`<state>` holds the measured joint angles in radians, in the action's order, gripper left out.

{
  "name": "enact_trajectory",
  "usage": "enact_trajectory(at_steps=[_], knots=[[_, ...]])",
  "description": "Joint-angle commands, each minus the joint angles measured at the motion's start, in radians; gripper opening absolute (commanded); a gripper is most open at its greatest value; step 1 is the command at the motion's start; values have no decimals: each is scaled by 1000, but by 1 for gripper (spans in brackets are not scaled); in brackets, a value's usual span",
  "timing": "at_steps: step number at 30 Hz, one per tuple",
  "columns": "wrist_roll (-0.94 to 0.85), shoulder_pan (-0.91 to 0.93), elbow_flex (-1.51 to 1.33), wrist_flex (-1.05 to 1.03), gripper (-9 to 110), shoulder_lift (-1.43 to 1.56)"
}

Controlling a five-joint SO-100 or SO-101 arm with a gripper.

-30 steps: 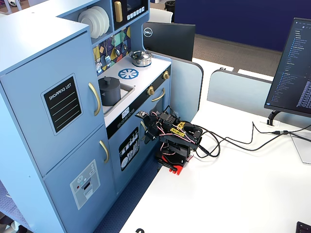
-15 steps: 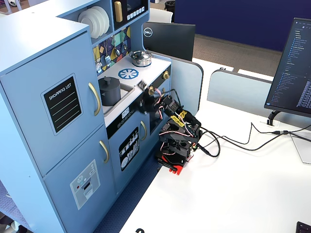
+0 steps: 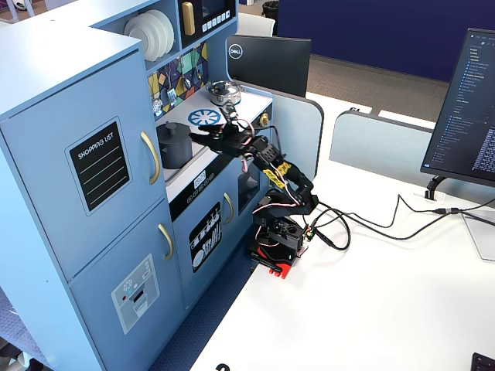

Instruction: Take off the lid from the gray recipient and place it on the counter

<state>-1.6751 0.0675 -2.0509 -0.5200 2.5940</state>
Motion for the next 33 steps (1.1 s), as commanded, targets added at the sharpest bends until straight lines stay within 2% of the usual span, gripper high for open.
enact_trajectory(at_steps=[1,8,28,33], knots=[[20,3,67,147,14,-84],[14,3,117,275,13,-241],[11,-31,268,325,10,-488],[6,-32,279,321,0,-505]])
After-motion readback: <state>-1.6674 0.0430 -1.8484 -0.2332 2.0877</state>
